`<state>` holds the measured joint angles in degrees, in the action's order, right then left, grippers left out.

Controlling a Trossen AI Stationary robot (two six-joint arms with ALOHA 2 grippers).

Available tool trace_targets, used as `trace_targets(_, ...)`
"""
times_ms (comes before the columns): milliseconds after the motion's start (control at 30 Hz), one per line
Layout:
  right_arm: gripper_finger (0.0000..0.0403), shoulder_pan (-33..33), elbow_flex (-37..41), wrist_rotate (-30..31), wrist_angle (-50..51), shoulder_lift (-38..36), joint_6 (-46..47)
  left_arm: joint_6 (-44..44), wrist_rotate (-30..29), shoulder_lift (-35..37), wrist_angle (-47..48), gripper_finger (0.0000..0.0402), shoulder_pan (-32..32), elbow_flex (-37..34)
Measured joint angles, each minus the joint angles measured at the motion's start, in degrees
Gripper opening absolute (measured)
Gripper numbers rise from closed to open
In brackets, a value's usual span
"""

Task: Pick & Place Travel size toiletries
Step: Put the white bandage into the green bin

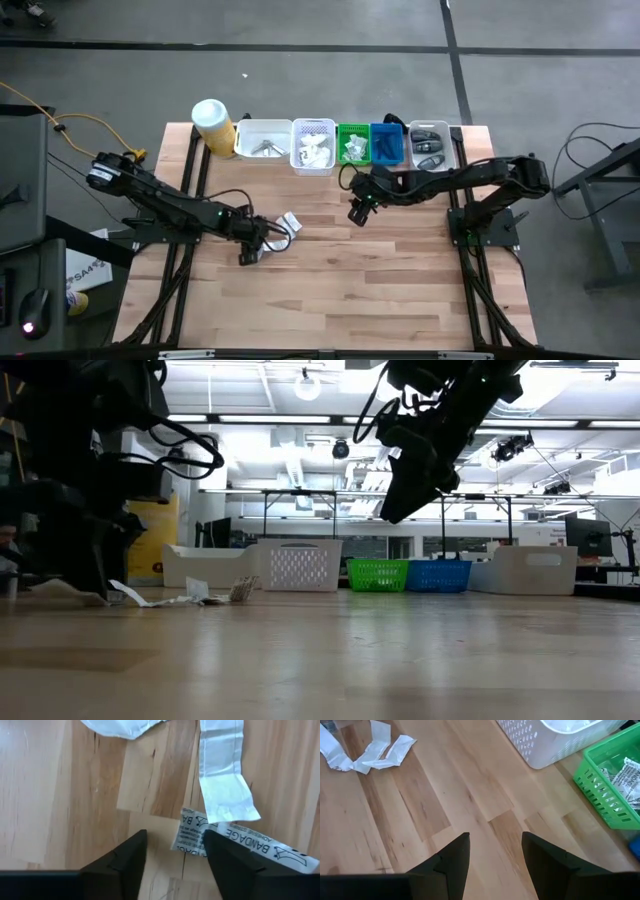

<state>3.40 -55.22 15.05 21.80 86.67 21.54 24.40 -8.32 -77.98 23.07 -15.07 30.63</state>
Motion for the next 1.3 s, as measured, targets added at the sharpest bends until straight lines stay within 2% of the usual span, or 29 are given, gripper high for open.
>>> trace_targets(400,0.0173,-0.07,0.0,-0.15,0.48,0.0,1.13,-0.17,-0.15,-0.17,-1.06,0.0016,0.04,-0.15)
trace_targets(667,0.0173,-1.93,0.0,-0.22,-0.76,0.0,0.75,-3.82,-1.93,1.24,1.99,0.0002,0.04,2.26)
trace_targets(767,0.0173,-3.27,0.0,-0.18,-3.67,0.0,-0.61,-6.38,-6.21,2.65,7.5,0.0001,0.02,6.04)
trace_targets(867,0.0173,-4.61,0.0,-0.17,-8.07,0.0,-2.77,-8.48,-14.27,3.82,12.36,0.0001,0.04,10.12)
trace_targets(933,0.0173,-5.33,0.0,-0.13,-11.59,0.0,-4.38,-10.96,-18.95,3.62,12.18,0.0001,0.08,12.31)
trace_targets(1033,0.0173,-6.18,-0.07,-0.02,-18.43,1.5,-6.67,-15.32,-26.36,3.83,7.55,0.0001,0.04,14.92)
trace_targets(1167,0.0173,-6.85,-0.04,0.07,-27.3,5.55,-7.79,-22.01,-35.3,3.78,-3.34,0.0,0.09,15.26)
trace_targets(1300,0.0173,-6.7,0.01,1.65,-36.39,10.29,-5.37,-28.72,-38.95,3.81,-13.01,0.0,0.07,15.34)
